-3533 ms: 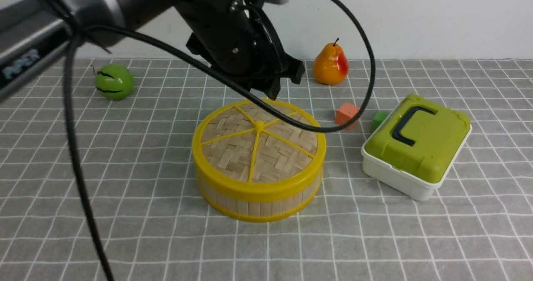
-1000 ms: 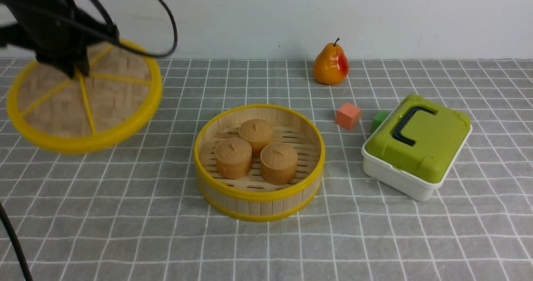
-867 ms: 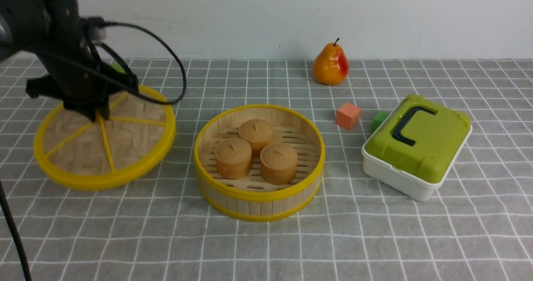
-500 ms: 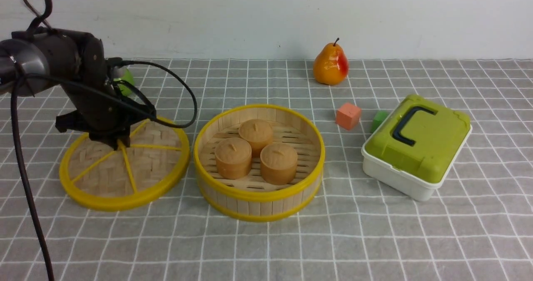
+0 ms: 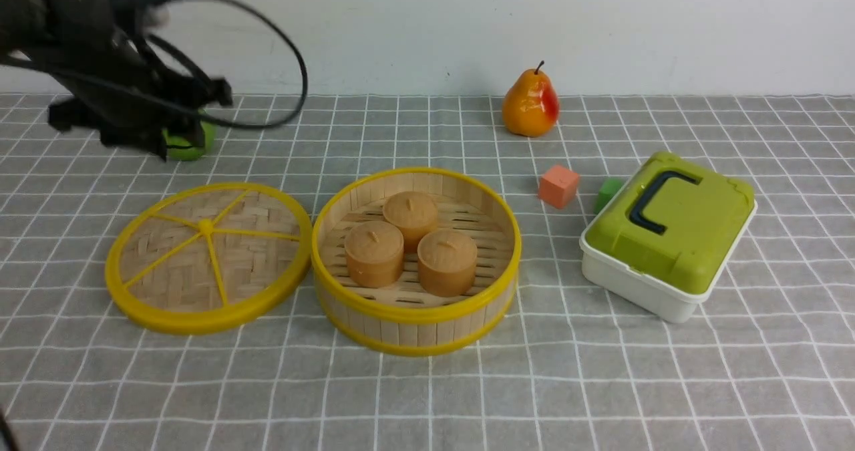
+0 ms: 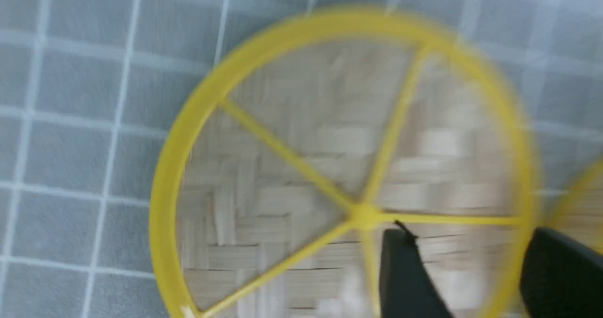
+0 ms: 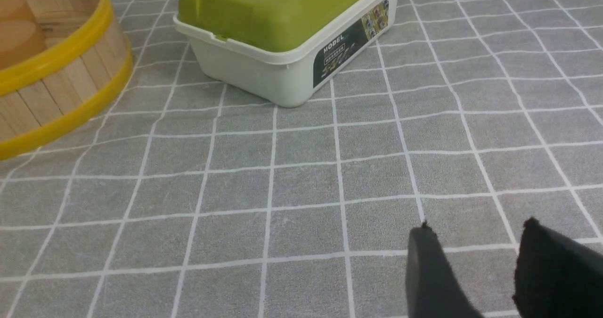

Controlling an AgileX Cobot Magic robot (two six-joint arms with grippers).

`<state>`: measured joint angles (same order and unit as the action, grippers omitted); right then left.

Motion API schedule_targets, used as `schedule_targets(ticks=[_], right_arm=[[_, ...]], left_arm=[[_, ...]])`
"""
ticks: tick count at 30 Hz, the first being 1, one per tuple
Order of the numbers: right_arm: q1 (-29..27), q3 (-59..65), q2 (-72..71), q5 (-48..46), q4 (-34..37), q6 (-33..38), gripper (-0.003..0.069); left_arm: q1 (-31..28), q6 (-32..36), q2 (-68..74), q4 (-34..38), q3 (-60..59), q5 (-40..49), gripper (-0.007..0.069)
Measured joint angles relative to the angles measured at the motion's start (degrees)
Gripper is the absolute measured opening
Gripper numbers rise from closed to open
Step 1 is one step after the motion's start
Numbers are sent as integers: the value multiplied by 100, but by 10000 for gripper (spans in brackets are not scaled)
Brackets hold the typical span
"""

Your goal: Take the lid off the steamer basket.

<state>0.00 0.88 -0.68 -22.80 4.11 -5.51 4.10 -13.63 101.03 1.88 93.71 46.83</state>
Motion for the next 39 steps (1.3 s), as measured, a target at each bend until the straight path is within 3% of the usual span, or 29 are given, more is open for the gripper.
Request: schedule_targets(ticks=[4,6,12,17,24,34,39], right_arm=[[0,0,0,0,0,0,241],[0,0,0,0,0,0,241],[0,0,0,0,0,0,241],[0,0,0,0,0,0,241],[0,0,0,0,0,0,241],[0,0,0,0,0,0,241],[0,0,0,0,0,0,241]], left_arm=[[0,717,-1793,769,-338,-589,37],[0,984,-2587,1015,-679,-941,-13],[0,1466,-4520,1445,-2129,-1715,-13],[0,2194,-6556,1730,-4771,-2706,-13],[0,2694,-8231,1870,-6909,-2935,-13],[0,2715,-9251,2569,-7621,-2655,-13],[0,2744,-9251,2520,-7621,-2681,-13]])
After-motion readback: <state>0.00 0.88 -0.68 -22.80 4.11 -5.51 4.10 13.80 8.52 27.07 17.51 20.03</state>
